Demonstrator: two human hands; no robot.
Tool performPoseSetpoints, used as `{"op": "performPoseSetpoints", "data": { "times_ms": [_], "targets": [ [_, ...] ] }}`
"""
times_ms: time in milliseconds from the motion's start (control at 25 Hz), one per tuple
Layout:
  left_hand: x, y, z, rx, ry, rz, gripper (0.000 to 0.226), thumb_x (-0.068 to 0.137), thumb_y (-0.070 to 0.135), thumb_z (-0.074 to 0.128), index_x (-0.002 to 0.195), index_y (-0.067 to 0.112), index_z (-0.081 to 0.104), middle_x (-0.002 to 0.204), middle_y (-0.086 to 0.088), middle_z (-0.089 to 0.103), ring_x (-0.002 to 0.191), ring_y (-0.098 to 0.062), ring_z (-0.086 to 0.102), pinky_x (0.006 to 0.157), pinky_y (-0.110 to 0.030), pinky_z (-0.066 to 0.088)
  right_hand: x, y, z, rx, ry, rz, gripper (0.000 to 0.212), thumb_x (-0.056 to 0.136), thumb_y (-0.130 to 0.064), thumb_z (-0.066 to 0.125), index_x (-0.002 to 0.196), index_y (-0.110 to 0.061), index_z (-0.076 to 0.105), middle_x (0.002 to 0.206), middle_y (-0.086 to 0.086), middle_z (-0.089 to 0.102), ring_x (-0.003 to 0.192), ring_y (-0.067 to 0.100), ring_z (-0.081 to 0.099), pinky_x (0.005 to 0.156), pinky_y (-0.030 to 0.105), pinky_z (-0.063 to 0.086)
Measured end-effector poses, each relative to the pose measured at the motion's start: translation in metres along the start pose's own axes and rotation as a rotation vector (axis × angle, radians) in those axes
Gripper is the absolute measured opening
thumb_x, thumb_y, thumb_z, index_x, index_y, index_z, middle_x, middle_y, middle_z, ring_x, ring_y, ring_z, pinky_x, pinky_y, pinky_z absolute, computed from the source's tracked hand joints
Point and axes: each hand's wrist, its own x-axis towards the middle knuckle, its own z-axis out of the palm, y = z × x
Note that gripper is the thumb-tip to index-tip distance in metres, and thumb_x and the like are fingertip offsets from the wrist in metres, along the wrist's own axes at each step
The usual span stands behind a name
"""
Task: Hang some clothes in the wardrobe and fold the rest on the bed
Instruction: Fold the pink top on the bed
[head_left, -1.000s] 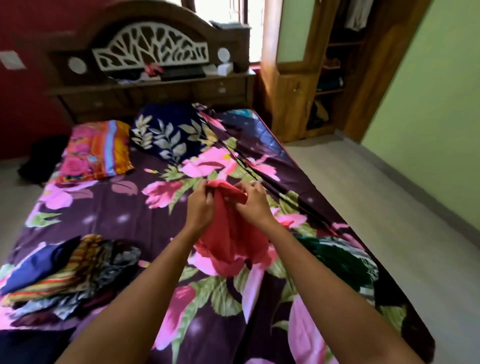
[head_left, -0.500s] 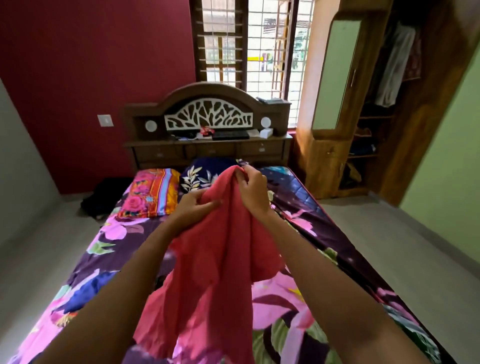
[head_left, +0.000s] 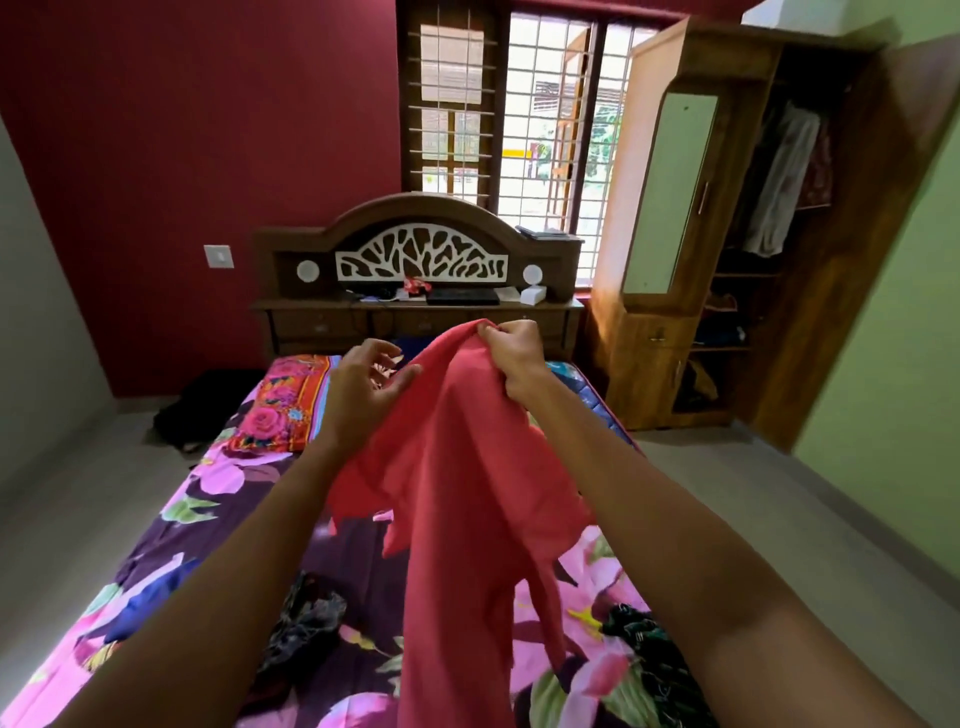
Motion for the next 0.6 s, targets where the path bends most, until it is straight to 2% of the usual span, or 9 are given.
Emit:
{"op": "performPoseSetpoints", "data": {
  "times_ms": [80, 160, 200, 280, 360, 400, 440, 520, 600],
  "targets": [
    [-0.002, 0.007, 0.001, -0.109, -0.029, 0.076, 0.051, 0.066, 0.056, 0.074, 0.094, 0.015, 0.064, 0.085, 0.001, 0.061, 0.066, -0.005, 0.053, 0.057, -0.018, 0.042, 0.007, -0.005, -0.002, 0.313, 0.019, 0.201, 0.018, 0.092, -0.008, 0.057, 0.074, -0.007, 0.055, 0.071, 0.007, 0.051, 0.062, 0.014, 0.048, 0.054, 0.026, 0.040],
    [-0.008, 0.014, 0.000, -0.223, -0.192, 0.076, 0.074, 0.049, 0.077, 0.069, 0.102, 0.027, 0.057, 0.090, 0.007, 0.057, 0.072, -0.003, 0.054, 0.057, -0.010, 0.042, 0.014, -0.010, -0.003, 0.508, 0.040, 0.322, 0.003, 0.091, 0.000, 0.054, 0.091, 0.002, 0.057, 0.075, 0.012, 0.055, 0.063, 0.019, 0.054, 0.053, 0.030, 0.045],
    [-0.013, 0.013, 0.001, -0.248, -0.301, 0.077, 0.084, 0.042, 0.078, 0.071, 0.111, 0.035, 0.049, 0.098, 0.008, 0.054, 0.078, -0.003, 0.054, 0.059, -0.008, 0.042, 0.016, -0.012, -0.002, 0.563, 0.044, 0.351, 0.008, 0.090, 0.004, 0.052, 0.095, 0.003, 0.058, 0.077, 0.014, 0.056, 0.064, 0.021, 0.056, 0.053, 0.032, 0.047],
    [-0.021, 0.007, 0.006, -0.219, -0.463, 0.118, 0.105, 0.036, 0.069, 0.080, 0.126, 0.048, 0.029, 0.118, 0.006, 0.044, 0.098, -0.003, 0.051, 0.067, -0.006, 0.044, 0.019, -0.016, -0.001, 0.645, 0.050, 0.361, 0.011, 0.088, 0.009, 0.049, 0.086, 0.002, 0.058, 0.075, 0.013, 0.056, 0.061, 0.020, 0.055, 0.051, 0.031, 0.049],
    [-0.028, -0.003, 0.014, -0.144, -0.483, 0.148, 0.115, 0.037, 0.058, 0.085, 0.133, 0.047, 0.022, 0.126, 0.002, 0.038, 0.106, -0.006, 0.048, 0.073, -0.011, 0.047, 0.022, -0.019, -0.001, 0.676, 0.072, 0.353, 0.015, 0.088, 0.008, 0.049, 0.078, -0.002, 0.053, 0.069, 0.010, 0.053, 0.051, 0.017, 0.054, 0.040, 0.023, 0.048],
    [-0.029, -0.006, 0.017, -0.137, -0.448, 0.127, 0.106, 0.041, 0.054, 0.083, 0.132, 0.039, 0.031, 0.120, -0.001, 0.045, 0.098, -0.007, 0.052, 0.071, -0.017, 0.049, 0.023, -0.020, -0.002, 0.685, 0.090, 0.351, 0.015, 0.089, 0.006, 0.049, 0.078, -0.003, 0.052, 0.067, 0.009, 0.052, 0.043, 0.015, 0.054, 0.034, 0.019, 0.044],
    [-0.030, -0.009, 0.018, -0.160, -0.417, 0.080, 0.086, 0.048, 0.051, 0.078, 0.124, 0.026, 0.045, 0.107, -0.002, 0.053, 0.083, -0.005, 0.053, 0.067, -0.023, 0.049, 0.025, -0.020, -0.004, 0.687, 0.110, 0.345, 0.013, 0.091, 0.005, 0.049, 0.081, -0.003, 0.052, 0.066, 0.008, 0.051, 0.034, 0.012, 0.052, 0.031, 0.016, 0.039],
    [-0.030, -0.010, 0.016, -0.262, -0.381, -0.036, 0.040, 0.067, 0.036, 0.067, 0.095, 0.008, 0.062, 0.082, -0.001, 0.058, 0.065, 0.000, 0.047, 0.063, -0.028, 0.041, 0.029, -0.020, -0.010, 0.699, 0.156, 0.332, 0.007, 0.093, 0.002, 0.050, 0.091, -0.004, 0.053, 0.069, 0.009, 0.051, 0.028, 0.009, 0.052, 0.030, 0.014, 0.037],
    [-0.024, -0.007, 0.008, -0.395, -0.324, -0.129, 0.004, 0.083, 0.014, 0.060, 0.080, 0.012, 0.062, 0.074, 0.001, 0.056, 0.064, 0.004, 0.047, 0.061, -0.025, 0.040, 0.029, -0.020, -0.019, 0.780, 0.173, 0.323, 0.009, 0.093, 0.004, 0.049, 0.088, -0.004, 0.052, 0.073, 0.010, 0.052, 0.035, 0.011, 0.055, 0.031, 0.016, 0.039]
  ]
}}
